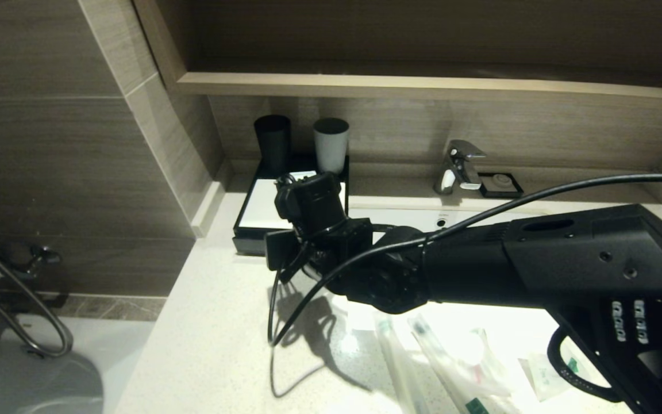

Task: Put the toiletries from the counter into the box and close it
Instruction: Open the drawer

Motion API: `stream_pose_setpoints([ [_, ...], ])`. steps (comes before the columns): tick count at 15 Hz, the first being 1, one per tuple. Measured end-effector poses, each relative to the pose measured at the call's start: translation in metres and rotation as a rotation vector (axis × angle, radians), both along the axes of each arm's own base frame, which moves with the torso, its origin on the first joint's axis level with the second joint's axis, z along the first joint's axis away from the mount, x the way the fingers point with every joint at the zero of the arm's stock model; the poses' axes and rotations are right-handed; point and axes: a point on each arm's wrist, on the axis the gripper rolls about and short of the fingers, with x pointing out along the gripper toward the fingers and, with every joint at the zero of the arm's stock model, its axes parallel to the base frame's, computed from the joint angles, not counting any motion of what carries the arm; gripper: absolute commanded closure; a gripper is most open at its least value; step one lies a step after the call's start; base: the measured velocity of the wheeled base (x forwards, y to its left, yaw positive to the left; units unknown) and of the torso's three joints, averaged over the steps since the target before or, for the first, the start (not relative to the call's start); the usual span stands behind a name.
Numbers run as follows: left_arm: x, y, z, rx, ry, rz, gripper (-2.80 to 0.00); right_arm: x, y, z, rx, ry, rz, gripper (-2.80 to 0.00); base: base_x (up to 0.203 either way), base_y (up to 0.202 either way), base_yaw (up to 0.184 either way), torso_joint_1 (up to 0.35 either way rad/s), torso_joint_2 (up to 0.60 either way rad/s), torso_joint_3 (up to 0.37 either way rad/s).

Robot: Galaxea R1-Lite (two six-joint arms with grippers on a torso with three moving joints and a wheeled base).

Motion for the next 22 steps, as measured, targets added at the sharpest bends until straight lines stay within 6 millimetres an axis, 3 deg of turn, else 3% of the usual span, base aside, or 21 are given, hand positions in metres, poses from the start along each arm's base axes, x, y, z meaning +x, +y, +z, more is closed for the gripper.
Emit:
stream_pose_setpoints([
  [22, 0.000, 0.000, 0.000, 0.000, 0.000, 0.000, 0.00, 0.003, 0.014, -0.023, -0.031, 0.007, -0.019, 0.00, 0.000, 0.000, 0.000, 0.000, 0.00, 0.000],
])
